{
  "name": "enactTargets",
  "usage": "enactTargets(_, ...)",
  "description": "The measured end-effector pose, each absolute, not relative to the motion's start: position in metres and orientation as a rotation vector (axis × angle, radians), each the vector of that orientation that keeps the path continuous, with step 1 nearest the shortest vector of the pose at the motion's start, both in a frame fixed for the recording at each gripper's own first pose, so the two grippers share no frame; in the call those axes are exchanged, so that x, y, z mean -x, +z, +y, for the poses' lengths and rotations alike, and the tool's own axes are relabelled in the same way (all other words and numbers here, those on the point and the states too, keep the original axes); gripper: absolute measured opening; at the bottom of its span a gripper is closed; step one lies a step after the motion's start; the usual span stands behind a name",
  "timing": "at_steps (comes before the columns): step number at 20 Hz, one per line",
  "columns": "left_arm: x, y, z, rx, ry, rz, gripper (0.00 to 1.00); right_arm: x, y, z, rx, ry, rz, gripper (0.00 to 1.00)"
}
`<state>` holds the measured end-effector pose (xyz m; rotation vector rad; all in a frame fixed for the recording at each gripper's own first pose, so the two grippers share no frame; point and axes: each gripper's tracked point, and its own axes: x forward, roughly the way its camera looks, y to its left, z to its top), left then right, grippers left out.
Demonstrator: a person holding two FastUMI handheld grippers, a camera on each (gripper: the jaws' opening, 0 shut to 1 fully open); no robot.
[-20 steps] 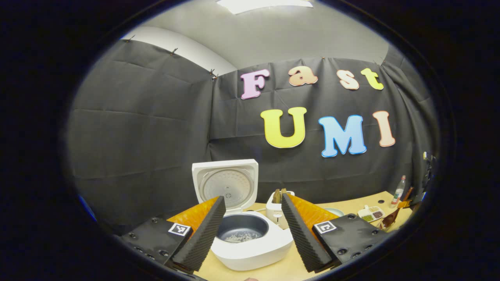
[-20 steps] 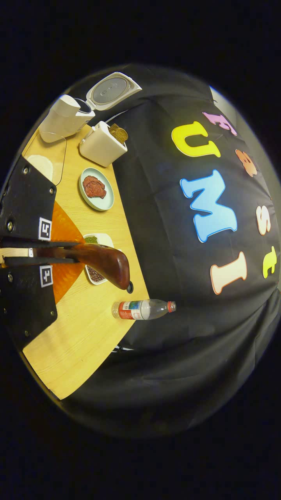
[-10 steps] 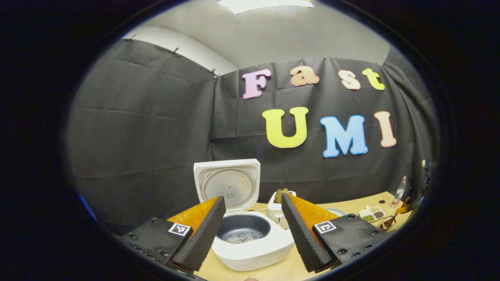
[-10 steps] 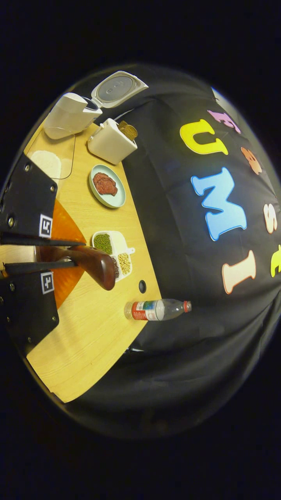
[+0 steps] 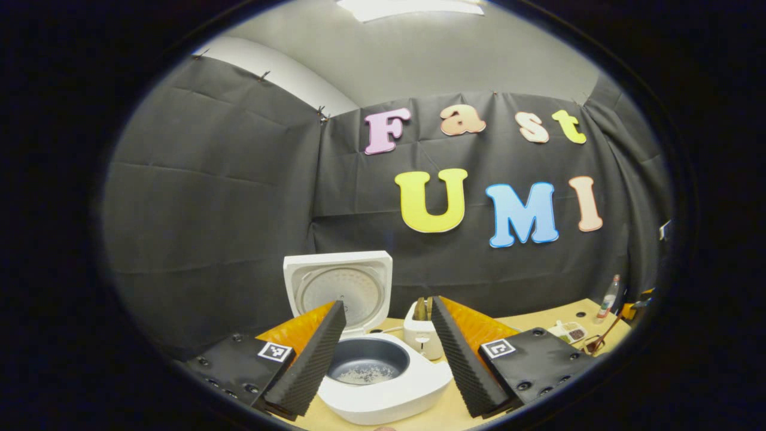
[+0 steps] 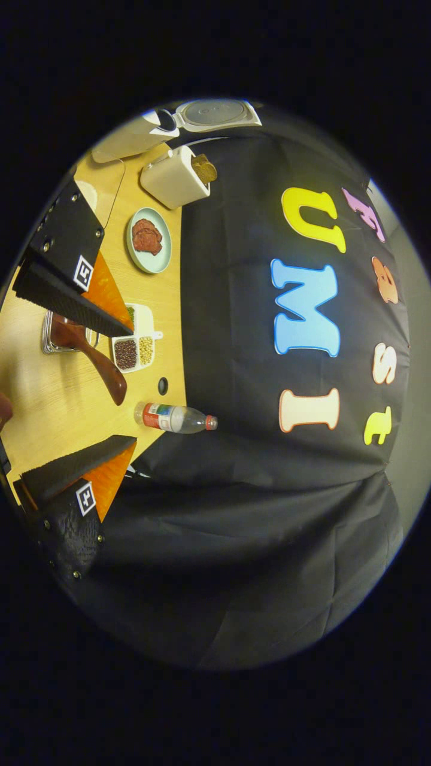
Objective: Close the left gripper, press the button to open the rice cooker; take a wooden spoon from the chopstick holder with the right hand, scoop a spoonful of rice and pour it into the rice cooker, then put the wooden spoon back into the chopstick holder.
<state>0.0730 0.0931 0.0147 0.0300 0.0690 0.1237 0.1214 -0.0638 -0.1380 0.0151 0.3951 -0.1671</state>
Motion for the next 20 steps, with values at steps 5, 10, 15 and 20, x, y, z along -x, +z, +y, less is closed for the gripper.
enactTargets(5,-0.111,0.037,0.124,-0.033,0.142,0.03,1.0,-0.107,-0.11,-0.07,-0.004,-0.213,0.332,0.99)
enactTargets(10,-0.158,0.061,0.161,-0.045,0.172,0.004,0.99,-0.084,-0.115,-0.076,0.004,-0.272,0.353,1.0)
enactTargets(15,-0.206,0.085,0.188,-0.061,0.184,-0.047,0.95,-0.056,-0.119,-0.081,0.012,-0.337,0.36,1.0)
enactTargets(20,-0.255,0.097,0.201,-0.063,0.167,-0.089,0.98,-0.034,-0.122,-0.083,0.002,-0.397,0.371,1.0)
